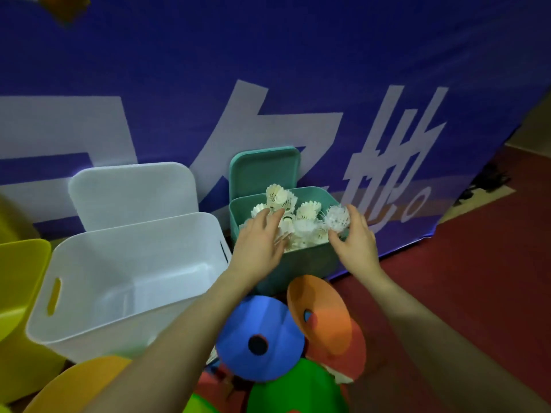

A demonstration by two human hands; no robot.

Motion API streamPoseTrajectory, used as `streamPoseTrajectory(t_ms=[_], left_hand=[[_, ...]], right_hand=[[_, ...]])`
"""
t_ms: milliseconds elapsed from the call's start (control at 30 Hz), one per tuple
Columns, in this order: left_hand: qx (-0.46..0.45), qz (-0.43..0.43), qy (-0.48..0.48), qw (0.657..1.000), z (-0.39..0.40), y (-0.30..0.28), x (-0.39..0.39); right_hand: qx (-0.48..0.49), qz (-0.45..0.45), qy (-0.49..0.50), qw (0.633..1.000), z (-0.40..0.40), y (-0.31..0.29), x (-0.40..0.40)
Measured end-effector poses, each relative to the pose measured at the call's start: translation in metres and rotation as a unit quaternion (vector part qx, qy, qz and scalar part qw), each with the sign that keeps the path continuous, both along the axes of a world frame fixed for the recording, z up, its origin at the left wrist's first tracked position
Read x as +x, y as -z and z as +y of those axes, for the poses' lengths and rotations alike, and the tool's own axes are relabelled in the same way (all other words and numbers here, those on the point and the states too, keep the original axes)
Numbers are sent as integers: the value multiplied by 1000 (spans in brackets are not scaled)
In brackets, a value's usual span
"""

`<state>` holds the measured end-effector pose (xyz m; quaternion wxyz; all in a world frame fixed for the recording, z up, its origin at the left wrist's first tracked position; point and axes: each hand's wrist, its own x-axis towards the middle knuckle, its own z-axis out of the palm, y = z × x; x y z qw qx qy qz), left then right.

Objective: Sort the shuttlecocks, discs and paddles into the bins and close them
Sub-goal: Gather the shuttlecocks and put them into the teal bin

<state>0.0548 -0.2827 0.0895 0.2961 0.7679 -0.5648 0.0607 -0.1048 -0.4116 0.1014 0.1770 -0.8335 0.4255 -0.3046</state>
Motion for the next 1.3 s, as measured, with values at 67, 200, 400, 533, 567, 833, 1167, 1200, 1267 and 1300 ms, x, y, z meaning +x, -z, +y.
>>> streamPoseTrajectory(t_ms=[67, 200, 400, 533, 567, 833, 1167, 1200, 1267, 1300], left_hand=[[22, -3, -12, 1000, -29, 2, -4], [44, -12, -43, 998, -88, 6, -10], [51, -2, -100, 994, -172, 16, -18], [79, 15, -133, 988, -204, 32, -27], [92, 21, -141, 986, -209, 36, -28], [307, 62, -151, 937, -215, 50, -30], [180, 6, -162, 970, -164, 30, -40], [173, -7, -165, 971, -154, 27, -41], [154, -16, -171, 973, -133, 21, -45], [146, -16, -176, 973, -120, 19, -47]], right_hand=[[1, 17, 5, 1000, -33, 3, 4], [-8, 55, -20, 998, -94, 10, 10], [-22, 128, -107, 986, -164, 39, 12], [-23, 217, -119, 969, -181, 59, 9], [-20, 227, -121, 966, -183, 63, 9], [23, 233, -155, 960, -178, 79, 5], [8, 177, -170, 969, -155, 56, 8], [4, 173, -175, 969, -149, 51, 7], [-3, 165, -187, 968, -135, 44, 4], [-5, 159, -196, 968, -125, 40, 3]])
